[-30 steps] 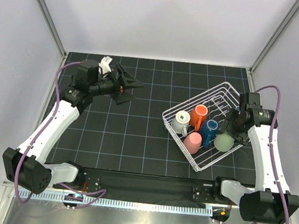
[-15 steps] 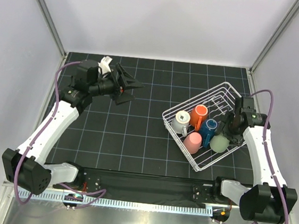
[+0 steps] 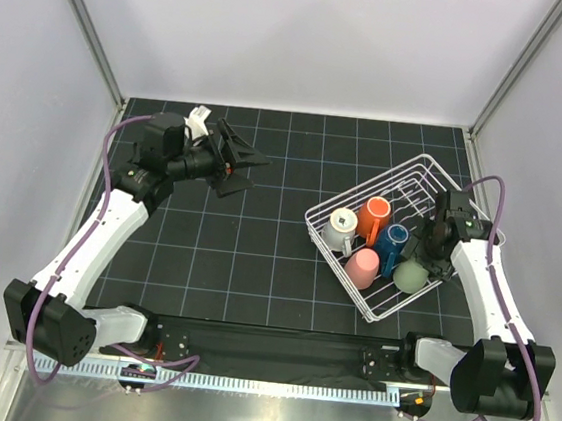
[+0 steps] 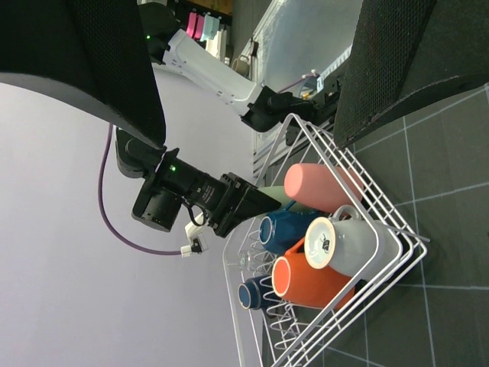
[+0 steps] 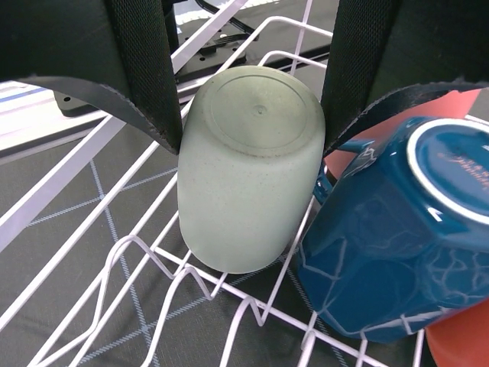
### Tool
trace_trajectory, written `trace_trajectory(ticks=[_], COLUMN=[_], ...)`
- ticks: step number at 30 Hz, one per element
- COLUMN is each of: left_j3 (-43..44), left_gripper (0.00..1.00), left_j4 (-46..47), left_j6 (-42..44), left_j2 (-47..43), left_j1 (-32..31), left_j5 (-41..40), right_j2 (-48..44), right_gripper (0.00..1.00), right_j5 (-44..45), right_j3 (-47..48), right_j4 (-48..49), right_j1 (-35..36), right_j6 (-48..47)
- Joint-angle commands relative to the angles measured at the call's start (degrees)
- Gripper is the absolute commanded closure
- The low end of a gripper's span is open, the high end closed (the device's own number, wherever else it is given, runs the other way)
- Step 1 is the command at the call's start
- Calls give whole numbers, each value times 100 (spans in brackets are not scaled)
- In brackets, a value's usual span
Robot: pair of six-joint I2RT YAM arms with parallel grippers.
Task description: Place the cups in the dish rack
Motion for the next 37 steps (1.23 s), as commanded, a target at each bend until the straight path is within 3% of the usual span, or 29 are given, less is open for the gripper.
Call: trace_trajectory(ticks=[1,7,11,13,22,25,28,31,37], left_j3=[9,-44,-70,-79,-79,-62,-167,-246,-368], left_gripper=[13,13,11,10,7,7,6,6,5], left_j4=[-24,-24,-6,-6,3,-94,-164,-164,465], left_j6=[135,135,135,126,117,205,258,275,285], left_j2=[-149,-184,-193,-175,-52,88,141,159,45], left_j1=[-17,-18,-17,-44,-281,-500,-799,-1142,-1661], left_j5=[88,97,88,88,62,9,-193,-430,-493], right_j2=[7,-37,-142,-168,-388,-327,-213,-213,-650], right_gripper=[69,43,12,2,0,0,0,0,0], right_j5=[123,35,106,123,-482,-1096,-1143,-1010,-2213], right_j3=[-30,118,461,689,1797,2105,2246,2334,2483], right_j4=[219,105,-176,-370,-941,-1073,-1196,-1135,-372], right_j1=[-11,-11,-11,-11,50,417,919,1482,1720], right_j6=[17,-62,-98,-89,-379,-475,-397,-335,-695])
